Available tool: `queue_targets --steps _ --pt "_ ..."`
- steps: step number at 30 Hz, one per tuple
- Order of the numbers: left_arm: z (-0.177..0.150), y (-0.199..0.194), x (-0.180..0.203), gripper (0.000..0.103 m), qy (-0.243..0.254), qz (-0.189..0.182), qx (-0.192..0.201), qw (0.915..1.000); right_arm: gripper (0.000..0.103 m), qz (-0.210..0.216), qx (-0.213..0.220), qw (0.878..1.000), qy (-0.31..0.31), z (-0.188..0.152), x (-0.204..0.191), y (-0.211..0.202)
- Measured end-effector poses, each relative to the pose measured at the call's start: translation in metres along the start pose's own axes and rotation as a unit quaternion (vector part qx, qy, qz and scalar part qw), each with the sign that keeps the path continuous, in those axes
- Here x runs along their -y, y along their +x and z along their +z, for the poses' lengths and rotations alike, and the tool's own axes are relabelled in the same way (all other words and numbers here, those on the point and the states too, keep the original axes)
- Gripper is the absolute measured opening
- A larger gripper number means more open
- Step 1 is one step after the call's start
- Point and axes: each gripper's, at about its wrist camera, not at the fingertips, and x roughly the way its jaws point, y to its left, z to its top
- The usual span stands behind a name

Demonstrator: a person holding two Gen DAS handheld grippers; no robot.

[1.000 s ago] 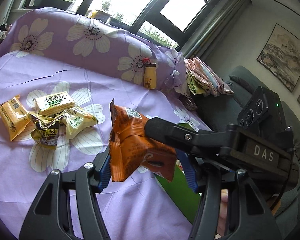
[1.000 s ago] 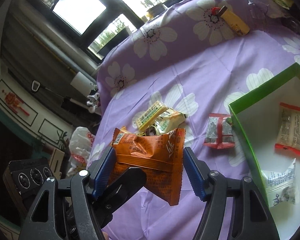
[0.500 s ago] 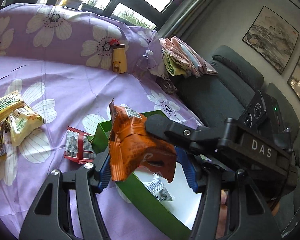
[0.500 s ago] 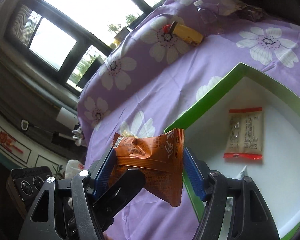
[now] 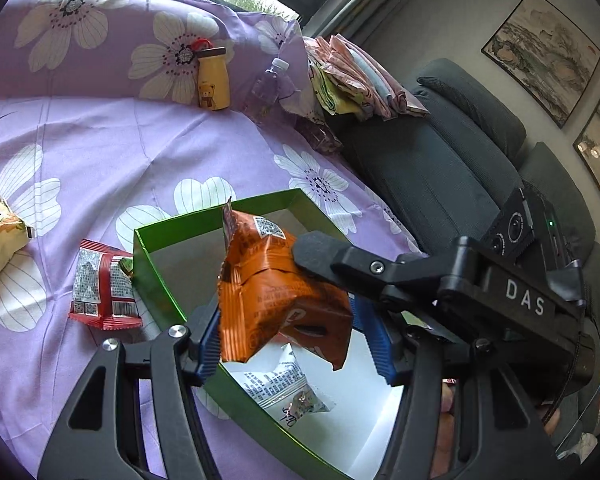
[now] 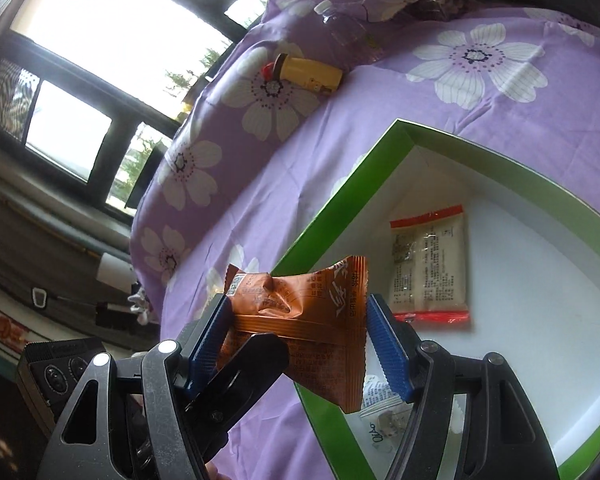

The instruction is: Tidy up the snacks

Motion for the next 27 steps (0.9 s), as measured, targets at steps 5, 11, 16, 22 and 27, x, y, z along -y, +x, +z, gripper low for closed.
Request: queue_targets --steps 5,11,16,22,27 --pt "0.0 0.013 0.001 0.06 -0.003 0.003 -0.021 0.9998 0.07 -0.01 -0.007 1.0 0.022 0.004 0.013 0.004" --pt "0.001 0.024 0.001 0.06 -0.005 0.01 -0.037 0.9992 0.07 -0.019 -0.014 0.999 0.046 0.006 0.024 0.009" --pt "0.001 0.032 -0.001 0.06 -0.01 0.013 -0.048 0.9987 0.071 -0.023 -0.02 0.998 0.063 0.006 0.032 0.011" --pt "0.002 0.04 0.0 0.06 -0.01 0.017 -0.059 0.9981 0.071 -0.025 -0.023 0.997 0.075 0.006 0.04 0.013" --pt "0.002 0.047 0.001 0.06 -0.008 0.025 -0.067 0.9974 0.071 -0.031 -0.027 0.995 0.094 0.005 0.046 0.015"
